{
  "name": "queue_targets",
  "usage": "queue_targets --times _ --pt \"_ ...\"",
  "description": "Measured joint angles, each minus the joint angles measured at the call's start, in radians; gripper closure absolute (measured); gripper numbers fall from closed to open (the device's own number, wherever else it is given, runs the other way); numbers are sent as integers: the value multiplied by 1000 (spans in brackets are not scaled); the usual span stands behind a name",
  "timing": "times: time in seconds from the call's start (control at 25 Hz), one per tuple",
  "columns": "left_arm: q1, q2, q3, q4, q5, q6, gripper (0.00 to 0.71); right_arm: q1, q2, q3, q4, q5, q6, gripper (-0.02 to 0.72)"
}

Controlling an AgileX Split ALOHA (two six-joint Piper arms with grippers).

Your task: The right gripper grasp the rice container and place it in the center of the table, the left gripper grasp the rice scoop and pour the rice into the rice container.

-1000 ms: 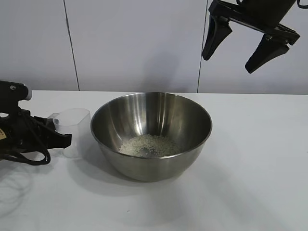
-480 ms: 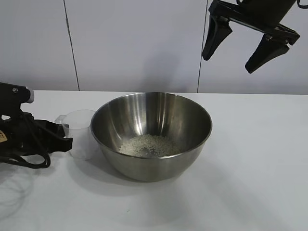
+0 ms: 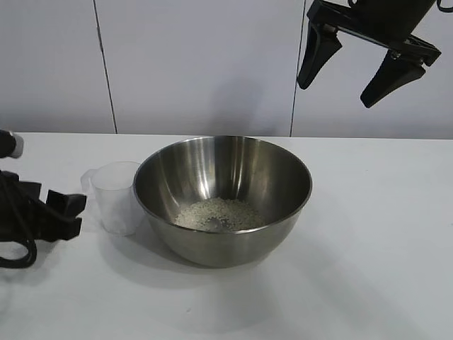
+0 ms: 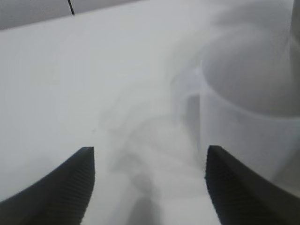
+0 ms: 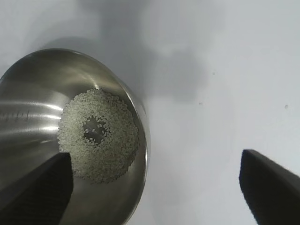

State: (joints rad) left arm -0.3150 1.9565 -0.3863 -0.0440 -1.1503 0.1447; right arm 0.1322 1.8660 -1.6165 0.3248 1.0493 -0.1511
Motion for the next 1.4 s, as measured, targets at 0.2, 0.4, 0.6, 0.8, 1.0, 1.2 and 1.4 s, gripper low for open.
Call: queue_targets --times 0.2,0.4,0.6,0.8,1.0,1.2,1.4 --pt "0 -206 6 -1 49 -3 44 0 0 0 0 0 -1 42" --pt "0 -480 -100 33 649 -177 23 0 0 0 0 2 -2 42" --pt "0 -562 -436 140 1445 -347 18 0 0 0 -1 2 -2 42" --pt "0 -509 -721 52 1844 -303 17 0 0 0 -1 1 1 42" --pt "0 -408 -876 -186 1936 -245 17 0 0 0 -1 -1 12 42" --pt "0 -320 -965 -345 1941 -233 16 0 0 0 -4 -9 24 42" --pt "0 -258 -989 -375 1953 -265 16 0 0 0 -7 -21 49 26"
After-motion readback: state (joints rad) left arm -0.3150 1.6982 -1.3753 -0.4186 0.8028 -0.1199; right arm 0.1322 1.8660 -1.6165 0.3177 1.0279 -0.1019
